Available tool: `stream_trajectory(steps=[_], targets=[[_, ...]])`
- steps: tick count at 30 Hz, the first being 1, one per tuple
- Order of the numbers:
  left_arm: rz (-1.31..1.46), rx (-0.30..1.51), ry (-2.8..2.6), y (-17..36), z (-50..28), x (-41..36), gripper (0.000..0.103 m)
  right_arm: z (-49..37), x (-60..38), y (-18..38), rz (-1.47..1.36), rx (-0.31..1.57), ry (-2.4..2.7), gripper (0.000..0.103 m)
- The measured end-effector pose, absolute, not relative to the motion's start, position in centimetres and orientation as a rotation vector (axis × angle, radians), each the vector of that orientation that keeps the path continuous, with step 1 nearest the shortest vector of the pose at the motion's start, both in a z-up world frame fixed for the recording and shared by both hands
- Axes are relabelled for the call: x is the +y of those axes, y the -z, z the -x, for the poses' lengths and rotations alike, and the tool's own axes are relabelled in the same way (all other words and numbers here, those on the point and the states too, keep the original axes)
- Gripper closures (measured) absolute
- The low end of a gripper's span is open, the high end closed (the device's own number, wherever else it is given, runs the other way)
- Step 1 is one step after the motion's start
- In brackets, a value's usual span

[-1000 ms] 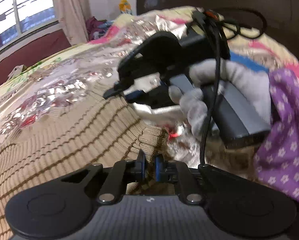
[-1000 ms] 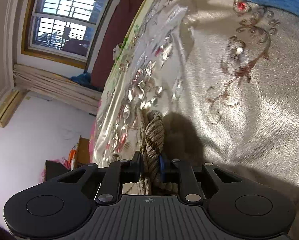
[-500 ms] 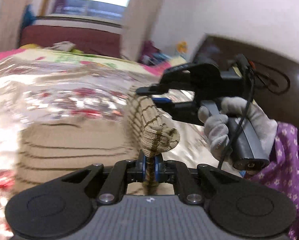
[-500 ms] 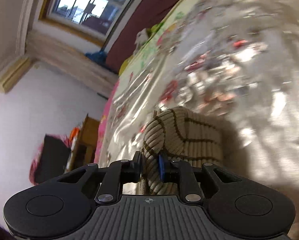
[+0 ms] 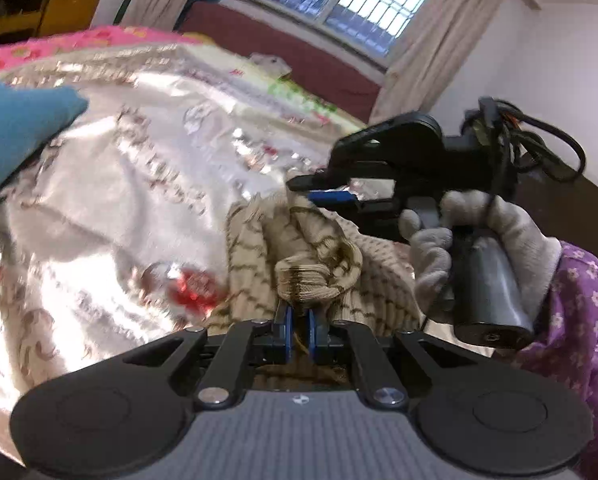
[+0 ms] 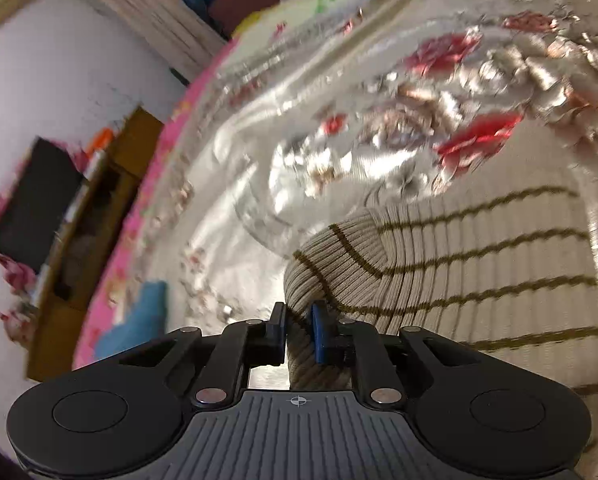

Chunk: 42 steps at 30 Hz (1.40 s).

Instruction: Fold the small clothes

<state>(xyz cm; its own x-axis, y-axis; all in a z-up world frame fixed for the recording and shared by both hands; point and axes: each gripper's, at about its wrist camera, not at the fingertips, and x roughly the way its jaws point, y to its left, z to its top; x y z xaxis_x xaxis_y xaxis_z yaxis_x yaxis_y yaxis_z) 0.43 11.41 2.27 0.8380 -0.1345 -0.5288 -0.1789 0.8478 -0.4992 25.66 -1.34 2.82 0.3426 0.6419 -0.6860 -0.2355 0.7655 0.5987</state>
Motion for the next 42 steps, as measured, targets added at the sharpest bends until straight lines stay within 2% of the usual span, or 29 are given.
stream_trajectory(steps=[6,8,10,12,18,23,25,30,36,42], targets=[[0.586,0.653,-0.030,-1.2,-0.8,11.6,0.090,-25.6,1.3,-1.7,-0.364,1.113,-0.595,0.085],[0.598,0.675,-0.036,-0.9,-0.9,11.8,0.090,-25.6,1.5,-1.6,-0.366,1.120,-0.590,0.080],[0.609,0.691,-0.044,-0.9,-0.4,12.1,0.089,-25.9,1.4,-1.4,-0.386,1.134,-0.615,0.070],[0.598,0.689,-0.056,-0.9,0.0,12.2,0.088,-26.2,1.4,-1.5,-0.405,1.137,-0.627,0.066],[0.574,0.620,-0.117,-2.1,2.4,12.7,0.085,-25.6,0.0,-3.7,-0.409,1.089,-0.665,0.065],[0.490,0.562,-0.038,-3.7,2.0,11.3,0.074,-23.6,-3.2,-6.5,-0.323,0.998,-0.670,0.063],[0.424,0.562,0.011,-3.9,1.0,10.0,0.073,-22.7,-4.6,-7.0,-0.284,0.976,-0.659,0.063],[0.329,0.615,0.003,-3.0,-3.1,9.5,0.073,-20.1,-8.5,-6.3,-0.233,0.978,-0.613,0.062],[0.381,0.796,-0.117,1.1,-5.3,12.4,0.070,-17.7,-11.7,-3.7,-0.226,0.985,-0.567,0.062],[0.293,0.791,-0.159,1.0,-5.1,11.4,0.068,-17.3,-12.9,-3.8,-0.266,0.978,-0.545,0.062]])
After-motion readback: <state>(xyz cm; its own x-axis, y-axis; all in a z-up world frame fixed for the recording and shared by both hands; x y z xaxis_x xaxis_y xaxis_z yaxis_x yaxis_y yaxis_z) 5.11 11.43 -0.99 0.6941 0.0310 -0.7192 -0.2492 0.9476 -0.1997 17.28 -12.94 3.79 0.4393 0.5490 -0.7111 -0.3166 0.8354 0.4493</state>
